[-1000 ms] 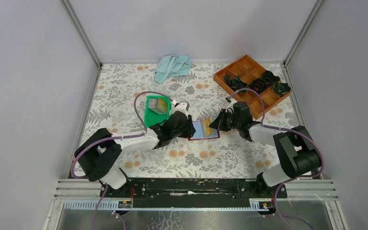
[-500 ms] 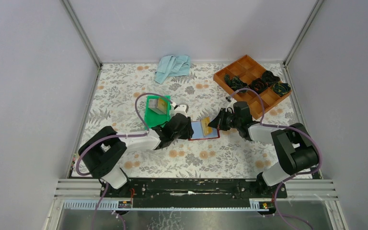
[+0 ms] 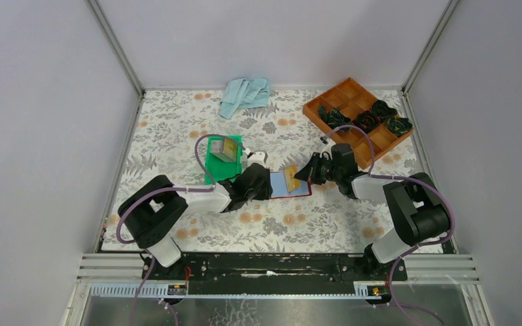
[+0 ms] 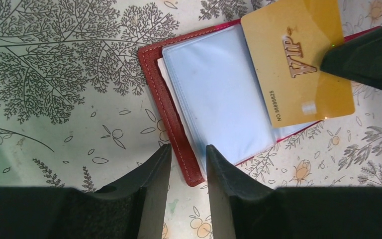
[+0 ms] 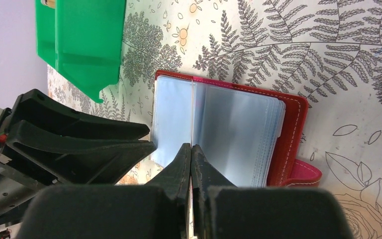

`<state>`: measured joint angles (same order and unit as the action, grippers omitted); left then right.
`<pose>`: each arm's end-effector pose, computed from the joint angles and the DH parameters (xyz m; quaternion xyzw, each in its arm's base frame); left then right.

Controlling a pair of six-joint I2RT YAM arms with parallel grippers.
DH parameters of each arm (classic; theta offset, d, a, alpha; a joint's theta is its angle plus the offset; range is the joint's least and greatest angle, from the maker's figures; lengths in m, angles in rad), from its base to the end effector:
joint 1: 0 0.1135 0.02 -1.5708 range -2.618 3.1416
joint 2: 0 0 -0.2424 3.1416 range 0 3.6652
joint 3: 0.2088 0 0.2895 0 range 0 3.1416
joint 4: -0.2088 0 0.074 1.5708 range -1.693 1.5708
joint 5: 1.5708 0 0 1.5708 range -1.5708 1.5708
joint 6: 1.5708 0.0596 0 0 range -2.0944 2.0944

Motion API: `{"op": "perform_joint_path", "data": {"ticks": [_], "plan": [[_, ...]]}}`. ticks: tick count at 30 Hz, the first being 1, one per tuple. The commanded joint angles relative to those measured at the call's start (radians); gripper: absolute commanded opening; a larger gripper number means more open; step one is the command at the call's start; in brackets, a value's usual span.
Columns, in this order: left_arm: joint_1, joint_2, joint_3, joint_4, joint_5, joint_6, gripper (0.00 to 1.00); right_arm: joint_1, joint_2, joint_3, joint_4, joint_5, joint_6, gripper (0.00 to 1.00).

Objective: Put the credit cards into the card holder
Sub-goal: Insert the credit card into the card holder.

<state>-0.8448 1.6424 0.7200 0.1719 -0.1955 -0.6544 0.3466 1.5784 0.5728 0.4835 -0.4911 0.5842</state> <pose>0.2431 -0.2564 0.0754 0.0480 0.9122 -0.2049 0.3515 0.3045 0.1399 0.0858 -0.0213 0.8482 0.4060 0.3395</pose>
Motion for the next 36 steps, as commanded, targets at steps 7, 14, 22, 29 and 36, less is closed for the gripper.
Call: {"op": "perform_joint_path", "data": {"ticks": [7,14,22,29,36], "plan": [[-0.008,0.028,0.006,0.043,-0.035,-0.005,0.37,-0.010,0.012,-0.012,0.057,-0.022,0.014,0.00],[-0.013,0.025,0.002,0.037,-0.041,-0.003,0.35,-0.010,0.029,-0.026,0.095,-0.037,0.039,0.00],[-0.031,0.036,0.008,0.035,-0.049,-0.010,0.33,-0.010,0.050,-0.051,0.147,-0.053,0.088,0.00],[-0.054,0.062,0.031,0.002,-0.071,-0.008,0.30,-0.010,0.043,-0.063,0.158,-0.053,0.103,0.00],[-0.068,0.071,0.041,-0.004,-0.079,-0.014,0.30,-0.009,0.046,-0.071,0.161,-0.051,0.107,0.00]]}}
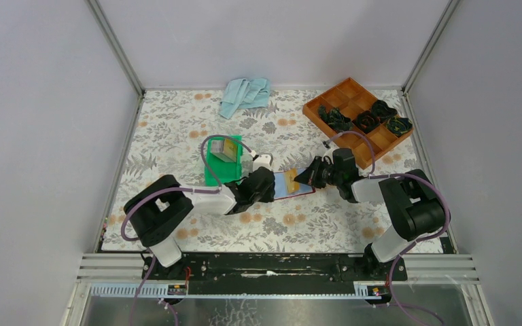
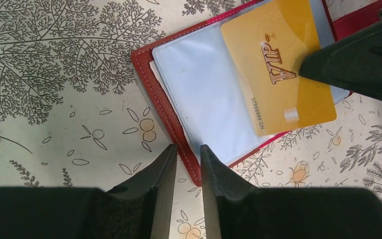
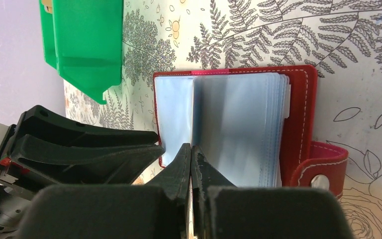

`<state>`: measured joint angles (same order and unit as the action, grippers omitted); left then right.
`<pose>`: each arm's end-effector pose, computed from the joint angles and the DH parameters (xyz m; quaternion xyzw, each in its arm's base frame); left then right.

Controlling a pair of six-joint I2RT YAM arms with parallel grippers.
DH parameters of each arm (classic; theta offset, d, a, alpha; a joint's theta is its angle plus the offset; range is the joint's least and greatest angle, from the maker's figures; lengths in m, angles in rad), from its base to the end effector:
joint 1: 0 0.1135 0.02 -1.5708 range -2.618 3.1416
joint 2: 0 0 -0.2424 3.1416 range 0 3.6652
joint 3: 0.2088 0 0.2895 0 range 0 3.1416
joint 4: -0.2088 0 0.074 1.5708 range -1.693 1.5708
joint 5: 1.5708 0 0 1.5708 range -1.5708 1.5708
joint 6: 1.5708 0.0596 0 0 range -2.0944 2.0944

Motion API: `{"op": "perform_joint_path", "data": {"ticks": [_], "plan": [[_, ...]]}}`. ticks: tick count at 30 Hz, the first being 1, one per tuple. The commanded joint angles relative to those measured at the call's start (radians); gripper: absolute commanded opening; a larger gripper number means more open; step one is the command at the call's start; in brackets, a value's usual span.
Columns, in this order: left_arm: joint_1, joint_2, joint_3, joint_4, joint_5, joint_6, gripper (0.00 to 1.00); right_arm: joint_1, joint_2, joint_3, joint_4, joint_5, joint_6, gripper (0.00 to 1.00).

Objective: Put the credit cards into the card holder
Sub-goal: Insert the credit card into the card holder.

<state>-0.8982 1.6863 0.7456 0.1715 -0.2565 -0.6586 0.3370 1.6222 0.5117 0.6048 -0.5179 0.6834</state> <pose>0.2348 -0.2705 0.0692 0.0596 0.9126 -0.1878 0.3582 0.2942 0.1343 0.0676 0.0155 0.8427 0.4322 0.3206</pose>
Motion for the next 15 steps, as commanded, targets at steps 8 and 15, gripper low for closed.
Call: {"op": "perform_joint_path", "data": {"ticks": [8,15], "plan": [[-0.020,0.025,0.014,-0.008,-0.026,-0.010,0.30,0.000,0.010,-0.015,0.002,-0.011,-0.024,0.00],[-0.020,0.029,0.020,-0.010,-0.029,-0.007,0.31,0.000,0.009,0.015,-0.101,0.009,-0.082,0.00]]}}
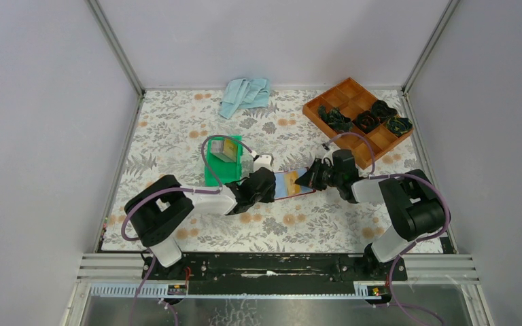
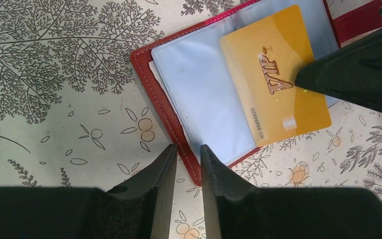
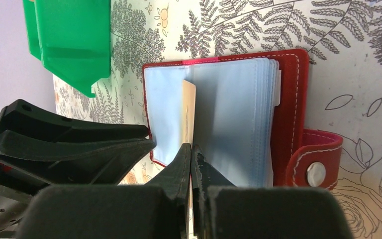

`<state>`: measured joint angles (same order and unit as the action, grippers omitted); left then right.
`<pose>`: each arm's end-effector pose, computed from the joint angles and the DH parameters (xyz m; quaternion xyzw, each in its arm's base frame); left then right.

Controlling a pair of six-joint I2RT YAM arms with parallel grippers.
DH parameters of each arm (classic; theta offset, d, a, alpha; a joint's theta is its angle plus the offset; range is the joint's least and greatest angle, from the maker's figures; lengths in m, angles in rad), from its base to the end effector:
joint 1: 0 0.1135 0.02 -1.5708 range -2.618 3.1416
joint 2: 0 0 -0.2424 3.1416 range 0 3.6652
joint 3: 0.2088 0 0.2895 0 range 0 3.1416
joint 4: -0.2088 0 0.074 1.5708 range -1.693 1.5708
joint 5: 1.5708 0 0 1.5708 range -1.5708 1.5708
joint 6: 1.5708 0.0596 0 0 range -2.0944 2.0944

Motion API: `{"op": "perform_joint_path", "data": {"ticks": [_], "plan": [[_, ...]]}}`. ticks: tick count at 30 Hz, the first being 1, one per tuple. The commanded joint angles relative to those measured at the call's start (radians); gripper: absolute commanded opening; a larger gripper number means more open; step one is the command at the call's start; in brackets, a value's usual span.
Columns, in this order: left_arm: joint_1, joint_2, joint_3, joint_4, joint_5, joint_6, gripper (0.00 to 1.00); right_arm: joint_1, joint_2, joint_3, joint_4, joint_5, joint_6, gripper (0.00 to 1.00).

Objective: Put the credit cards into the card holder
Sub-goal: Insert the credit card into the card holder.

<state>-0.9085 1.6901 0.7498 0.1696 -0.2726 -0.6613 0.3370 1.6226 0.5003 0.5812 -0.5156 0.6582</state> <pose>0.2331 -0.2729 0.0693 0.0600 0.9121 -0.1842 0.3614 0.2897 0.1326 0.0616 0.0107 0.8508 0.4223 0.3125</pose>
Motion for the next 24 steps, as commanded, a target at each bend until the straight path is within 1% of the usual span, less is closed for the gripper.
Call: {"op": "perform_joint_path", "data": {"ticks": [1,15,16,17,18,19,22,24], "plan": [[-0.010,0.025,0.018,-0.010,-0.013,-0.004,0.31,0.000,0.012,0.030,-0.083,0.004,-0.061,0.00],[-0.009,0.037,0.033,-0.016,-0.004,0.002,0.31,0.000,0.085,0.066,-0.092,-0.020,-0.067,0.00],[-0.010,0.038,0.034,-0.015,-0.002,0.002,0.31,-0.001,0.086,0.067,-0.094,-0.020,-0.068,0.03],[-0.009,0.040,0.036,-0.014,-0.003,0.002,0.31,0.000,0.084,0.067,-0.096,-0.019,-0.073,0.10],[-0.009,0.041,0.037,-0.014,-0.001,0.002,0.31,0.002,0.079,0.067,-0.096,-0.017,-0.075,0.19],[-0.009,0.041,0.036,-0.014,0.000,0.002,0.31,0.002,0.072,0.066,-0.098,-0.014,-0.078,0.25],[-0.009,0.042,0.038,-0.014,0.002,0.002,0.31,0.006,0.053,0.069,-0.114,-0.005,-0.087,0.39],[-0.009,0.043,0.039,-0.014,0.004,0.002,0.31,0.012,0.045,0.076,-0.132,0.003,-0.097,0.42]]}}
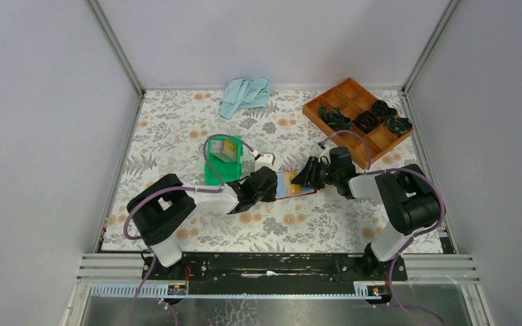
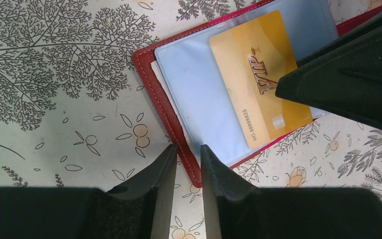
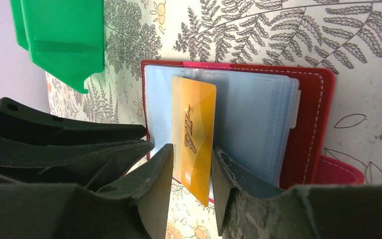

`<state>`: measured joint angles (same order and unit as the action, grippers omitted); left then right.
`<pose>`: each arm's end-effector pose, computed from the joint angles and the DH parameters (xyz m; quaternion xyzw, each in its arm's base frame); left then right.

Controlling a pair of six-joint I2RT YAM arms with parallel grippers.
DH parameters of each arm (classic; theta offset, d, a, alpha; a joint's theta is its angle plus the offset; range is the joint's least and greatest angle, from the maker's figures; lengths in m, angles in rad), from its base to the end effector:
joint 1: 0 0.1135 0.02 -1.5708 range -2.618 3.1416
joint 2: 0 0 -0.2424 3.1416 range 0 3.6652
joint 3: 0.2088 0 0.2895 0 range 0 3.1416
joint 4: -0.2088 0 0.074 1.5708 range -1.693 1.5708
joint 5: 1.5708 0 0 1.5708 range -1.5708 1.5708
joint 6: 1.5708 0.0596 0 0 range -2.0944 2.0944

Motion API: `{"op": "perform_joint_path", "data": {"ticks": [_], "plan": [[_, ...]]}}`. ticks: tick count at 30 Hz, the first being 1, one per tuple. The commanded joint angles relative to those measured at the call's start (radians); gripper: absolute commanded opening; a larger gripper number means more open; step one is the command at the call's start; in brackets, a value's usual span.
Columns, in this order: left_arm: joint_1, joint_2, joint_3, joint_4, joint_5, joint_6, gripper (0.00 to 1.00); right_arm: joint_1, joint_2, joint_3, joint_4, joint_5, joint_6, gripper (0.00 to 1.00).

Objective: Put the credit cards into the card holder
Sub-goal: Insert the credit card into the card holder.

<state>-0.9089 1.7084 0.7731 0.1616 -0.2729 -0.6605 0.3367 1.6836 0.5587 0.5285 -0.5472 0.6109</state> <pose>0.2362 -0.2770 0.0695 0.0607 0.9126 -0.1830 0.3606 0.2983 0.1373 0.0546 -0.0090 0.8601 0.4181 0.2921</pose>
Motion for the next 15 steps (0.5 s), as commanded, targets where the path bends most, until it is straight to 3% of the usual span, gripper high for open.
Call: {"op": "perform_joint_path", "data": {"ticks": [1,15], "plan": [[-0.009,0.025,0.017,-0.007,0.004,0.001,0.31,0.016,-0.016,0.019,-0.087,0.042,-0.053,0.42],[-0.008,0.022,0.008,0.012,0.014,-0.002,0.30,0.061,-0.072,0.086,-0.221,0.151,-0.109,0.44]]}}
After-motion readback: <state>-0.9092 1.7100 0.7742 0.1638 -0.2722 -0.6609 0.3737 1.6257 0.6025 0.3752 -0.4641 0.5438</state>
